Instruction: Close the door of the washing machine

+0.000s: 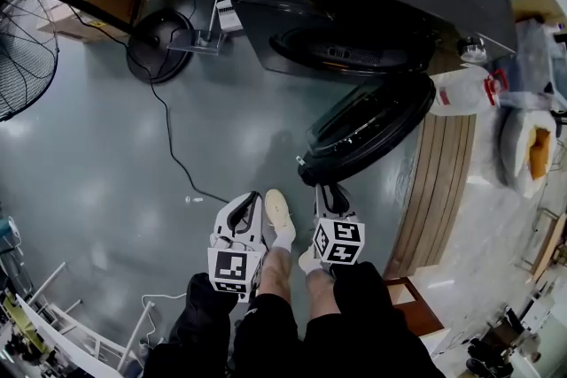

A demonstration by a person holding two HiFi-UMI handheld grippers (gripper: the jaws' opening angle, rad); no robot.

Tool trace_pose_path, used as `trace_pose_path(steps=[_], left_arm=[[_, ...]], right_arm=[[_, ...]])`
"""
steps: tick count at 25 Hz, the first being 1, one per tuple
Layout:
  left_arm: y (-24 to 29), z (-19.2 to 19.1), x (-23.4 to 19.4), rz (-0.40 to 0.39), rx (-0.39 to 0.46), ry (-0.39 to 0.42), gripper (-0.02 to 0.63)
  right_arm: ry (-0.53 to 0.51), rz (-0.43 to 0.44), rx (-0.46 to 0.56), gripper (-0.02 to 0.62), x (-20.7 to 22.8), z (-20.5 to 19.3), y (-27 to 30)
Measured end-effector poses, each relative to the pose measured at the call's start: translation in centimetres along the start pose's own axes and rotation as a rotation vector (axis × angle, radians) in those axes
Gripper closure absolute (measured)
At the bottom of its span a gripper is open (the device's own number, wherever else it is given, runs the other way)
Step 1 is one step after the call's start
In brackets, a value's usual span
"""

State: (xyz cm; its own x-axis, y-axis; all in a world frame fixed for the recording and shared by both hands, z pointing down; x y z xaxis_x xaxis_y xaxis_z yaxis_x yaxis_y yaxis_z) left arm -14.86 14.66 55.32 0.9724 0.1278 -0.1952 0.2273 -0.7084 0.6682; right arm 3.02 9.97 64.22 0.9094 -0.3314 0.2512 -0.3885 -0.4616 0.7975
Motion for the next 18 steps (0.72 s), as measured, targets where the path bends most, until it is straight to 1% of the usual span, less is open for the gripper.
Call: trace_pose_path(steps=[12, 18], left_arm=[[-0.3, 3.0, -4.6, 0.019, 0.033, 0.002, 0.575], [-0.1, 4.5, -6.6, 0.031, 0.052, -0.012, 0.575]], right_arm=[[0.026, -0.005, 0.003, 0.463, -3.2, 3.5, 3.1], [0.032, 0.004, 0.007, 0.463, -4.5, 5.3, 4.5]])
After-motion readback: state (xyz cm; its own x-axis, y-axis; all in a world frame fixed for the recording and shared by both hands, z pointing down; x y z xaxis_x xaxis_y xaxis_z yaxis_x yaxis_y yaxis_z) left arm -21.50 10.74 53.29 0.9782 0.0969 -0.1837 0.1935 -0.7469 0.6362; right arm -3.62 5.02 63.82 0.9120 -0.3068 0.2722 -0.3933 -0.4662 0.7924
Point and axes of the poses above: the fingertips, and each gripper's own axes: y forward along the fingers, x to its right, z out of its top, the point moved 4 cm from there along -y, backward along the fingers, and after that the axes turned 4 degrees about -x, right-handed, at the moved point
